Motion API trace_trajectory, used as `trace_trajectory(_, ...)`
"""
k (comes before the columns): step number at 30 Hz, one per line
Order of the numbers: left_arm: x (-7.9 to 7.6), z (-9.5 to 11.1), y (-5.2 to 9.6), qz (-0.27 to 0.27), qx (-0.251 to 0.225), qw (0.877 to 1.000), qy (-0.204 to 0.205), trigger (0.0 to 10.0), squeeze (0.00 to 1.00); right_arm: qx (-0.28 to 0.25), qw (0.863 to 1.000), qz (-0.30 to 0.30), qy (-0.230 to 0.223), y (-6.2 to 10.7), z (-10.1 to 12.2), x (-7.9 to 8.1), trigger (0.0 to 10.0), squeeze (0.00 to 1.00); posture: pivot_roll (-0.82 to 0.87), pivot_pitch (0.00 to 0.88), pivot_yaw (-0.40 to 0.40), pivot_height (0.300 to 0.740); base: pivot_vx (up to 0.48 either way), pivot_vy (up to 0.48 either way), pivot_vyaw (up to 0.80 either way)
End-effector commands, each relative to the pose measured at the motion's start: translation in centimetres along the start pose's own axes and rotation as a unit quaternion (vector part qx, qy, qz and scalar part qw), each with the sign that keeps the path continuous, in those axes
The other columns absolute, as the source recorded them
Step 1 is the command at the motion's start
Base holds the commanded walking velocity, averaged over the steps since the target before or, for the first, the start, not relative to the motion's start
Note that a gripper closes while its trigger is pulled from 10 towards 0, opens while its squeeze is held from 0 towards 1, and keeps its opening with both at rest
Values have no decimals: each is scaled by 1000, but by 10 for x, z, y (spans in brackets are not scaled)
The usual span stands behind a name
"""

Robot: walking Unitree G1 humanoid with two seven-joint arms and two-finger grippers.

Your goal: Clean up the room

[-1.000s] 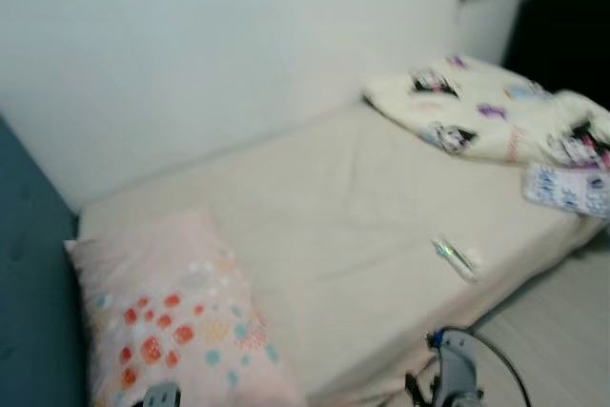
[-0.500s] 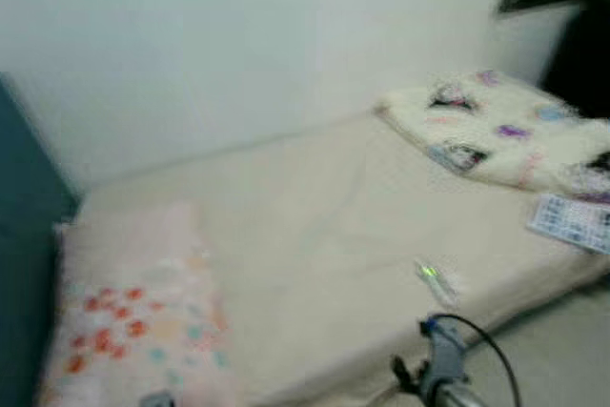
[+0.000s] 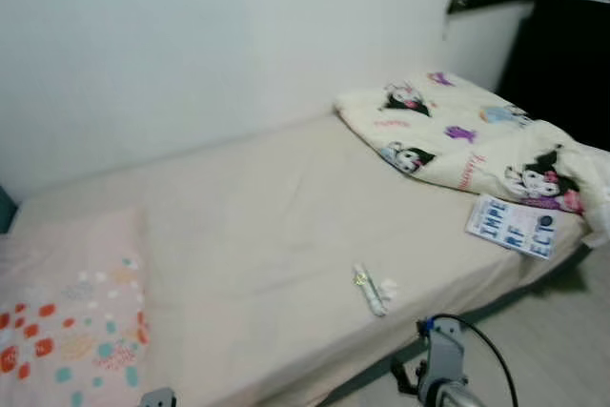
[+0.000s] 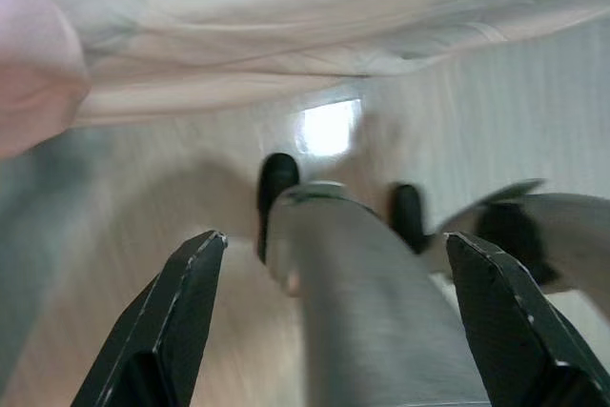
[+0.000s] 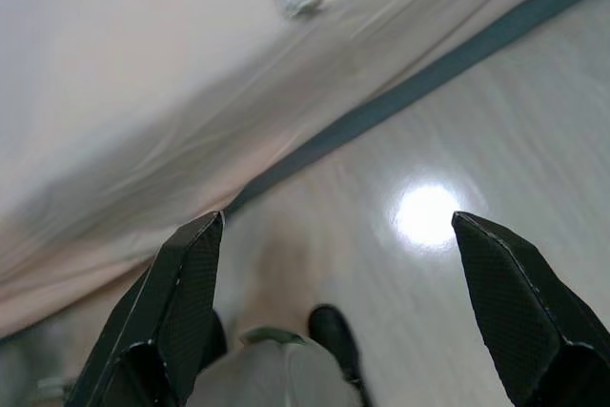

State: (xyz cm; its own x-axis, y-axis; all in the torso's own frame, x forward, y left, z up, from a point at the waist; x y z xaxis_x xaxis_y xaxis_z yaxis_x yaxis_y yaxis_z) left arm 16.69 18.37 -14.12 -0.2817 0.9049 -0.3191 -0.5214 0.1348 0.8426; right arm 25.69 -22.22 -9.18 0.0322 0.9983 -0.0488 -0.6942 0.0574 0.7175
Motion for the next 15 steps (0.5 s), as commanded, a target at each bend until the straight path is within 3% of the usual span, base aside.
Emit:
trace_trajectory(1,2,1,1,2,-1,1000,-5,10000,0,-8,1000,-4,3,-1,6,-2,10000,0,-155,0,82,740,0,-472,800)
trace_trajectory(9,-10,22,-4,-15,-26,1000,-6,10000,0,-20,1000,-20,-5,-2,17,-8,10000,0,-154,0,79,740,0,-472,733)
trace_trajectory(15,-16,28,-5,-24,-33,999,-9,10000,0,-32,999,-29,-16,-3,26,-13,10000,0,-165,0,78,740,0,-472,0)
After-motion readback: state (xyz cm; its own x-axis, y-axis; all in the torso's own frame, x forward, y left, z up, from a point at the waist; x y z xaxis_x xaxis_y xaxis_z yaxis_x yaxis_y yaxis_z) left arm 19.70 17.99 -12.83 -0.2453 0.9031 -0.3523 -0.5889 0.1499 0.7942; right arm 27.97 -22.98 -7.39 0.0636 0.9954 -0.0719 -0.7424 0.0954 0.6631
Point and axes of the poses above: a point about 5 cm out from each wrist's last joint towards the gripper, its own y axis pointing back from the gripper into the wrist, its own z axis along the axis of the wrist's last joint, x = y × z, the point moved 5 cm from there along -y, pointing out of the wrist towards the gripper, and after that the axes turned 8 degrees about y, right-handed, at the moved point
